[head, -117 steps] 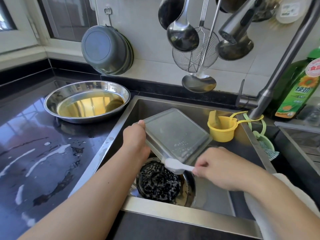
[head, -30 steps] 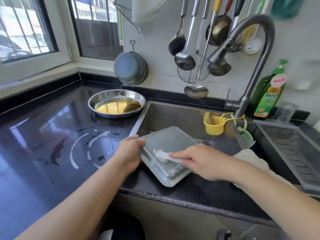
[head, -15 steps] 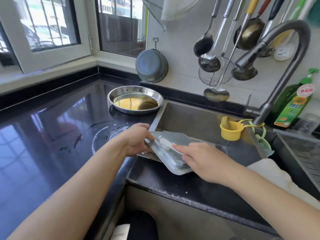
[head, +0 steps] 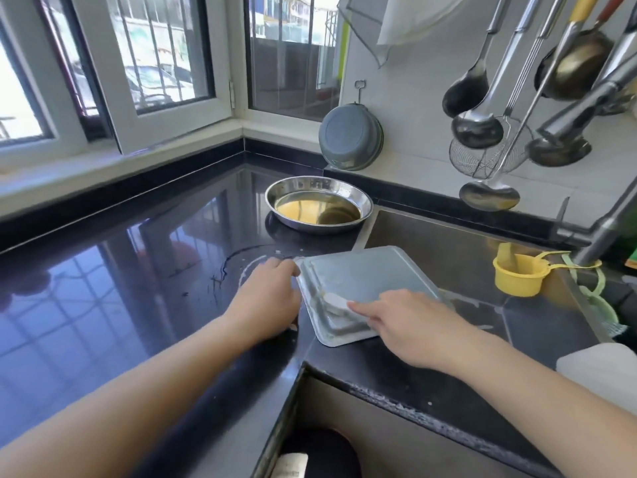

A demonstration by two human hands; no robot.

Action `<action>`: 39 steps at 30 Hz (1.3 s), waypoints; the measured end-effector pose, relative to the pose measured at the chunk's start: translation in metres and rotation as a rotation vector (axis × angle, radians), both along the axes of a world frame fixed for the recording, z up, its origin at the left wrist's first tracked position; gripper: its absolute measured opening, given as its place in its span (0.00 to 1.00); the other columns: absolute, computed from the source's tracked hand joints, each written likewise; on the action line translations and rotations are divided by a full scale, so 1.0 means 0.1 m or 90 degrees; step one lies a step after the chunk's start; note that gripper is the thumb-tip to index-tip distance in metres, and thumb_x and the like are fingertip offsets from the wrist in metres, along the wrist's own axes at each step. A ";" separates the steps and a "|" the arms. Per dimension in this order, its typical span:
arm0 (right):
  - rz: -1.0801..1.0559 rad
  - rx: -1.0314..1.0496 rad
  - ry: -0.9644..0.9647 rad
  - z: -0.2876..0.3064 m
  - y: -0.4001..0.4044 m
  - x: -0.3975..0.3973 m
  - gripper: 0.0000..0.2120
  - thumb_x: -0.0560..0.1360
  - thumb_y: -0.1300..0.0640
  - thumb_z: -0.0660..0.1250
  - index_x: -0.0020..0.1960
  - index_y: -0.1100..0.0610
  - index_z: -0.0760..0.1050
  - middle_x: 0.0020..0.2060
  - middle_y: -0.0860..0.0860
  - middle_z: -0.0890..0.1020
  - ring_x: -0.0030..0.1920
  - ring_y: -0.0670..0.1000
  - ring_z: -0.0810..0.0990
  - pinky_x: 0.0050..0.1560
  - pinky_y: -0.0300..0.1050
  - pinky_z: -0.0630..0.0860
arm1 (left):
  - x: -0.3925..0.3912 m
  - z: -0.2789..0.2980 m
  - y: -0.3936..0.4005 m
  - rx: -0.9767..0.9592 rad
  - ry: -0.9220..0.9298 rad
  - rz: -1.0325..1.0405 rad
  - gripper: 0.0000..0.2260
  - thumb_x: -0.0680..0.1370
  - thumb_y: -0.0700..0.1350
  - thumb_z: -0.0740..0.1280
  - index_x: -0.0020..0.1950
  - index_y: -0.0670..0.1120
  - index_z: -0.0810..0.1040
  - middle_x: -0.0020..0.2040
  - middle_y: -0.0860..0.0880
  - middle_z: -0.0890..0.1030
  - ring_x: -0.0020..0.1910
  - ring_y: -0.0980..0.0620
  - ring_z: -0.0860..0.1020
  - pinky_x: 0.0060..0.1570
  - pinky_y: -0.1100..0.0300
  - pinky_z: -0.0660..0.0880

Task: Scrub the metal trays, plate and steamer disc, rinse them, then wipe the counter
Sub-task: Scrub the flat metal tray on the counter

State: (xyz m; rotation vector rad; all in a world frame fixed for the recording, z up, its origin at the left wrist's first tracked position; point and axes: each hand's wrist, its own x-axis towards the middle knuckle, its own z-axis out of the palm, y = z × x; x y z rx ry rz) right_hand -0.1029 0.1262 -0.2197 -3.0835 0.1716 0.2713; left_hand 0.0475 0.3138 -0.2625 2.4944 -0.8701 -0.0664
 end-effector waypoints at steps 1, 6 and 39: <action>0.007 -0.010 0.009 0.02 0.00 0.04 0.21 0.86 0.47 0.48 0.77 0.31 0.59 0.56 0.49 0.74 0.60 0.58 0.75 0.48 0.50 0.67 | -0.05 -0.06 0.08 0.005 -0.003 -0.018 0.20 0.82 0.50 0.64 0.74 0.46 0.72 0.70 0.45 0.73 0.71 0.44 0.68 0.69 0.54 0.65; 0.043 -0.080 0.055 0.18 -0.01 0.31 0.21 0.86 0.49 0.49 0.76 0.31 0.62 0.59 0.48 0.78 0.64 0.56 0.75 0.53 0.49 0.71 | -0.13 -0.21 0.17 0.155 -0.072 -0.084 0.42 0.78 0.74 0.53 0.83 0.48 0.57 0.83 0.51 0.59 0.82 0.48 0.53 0.80 0.52 0.49; -0.052 -0.086 -0.017 0.13 -0.13 1.30 0.22 0.84 0.54 0.56 0.72 0.34 0.70 0.67 0.54 0.78 0.61 0.61 0.79 0.55 0.51 0.77 | -0.10 -0.26 0.11 0.197 -0.049 -0.119 0.35 0.81 0.67 0.46 0.84 0.51 0.51 0.85 0.54 0.44 0.84 0.47 0.39 0.81 0.40 0.40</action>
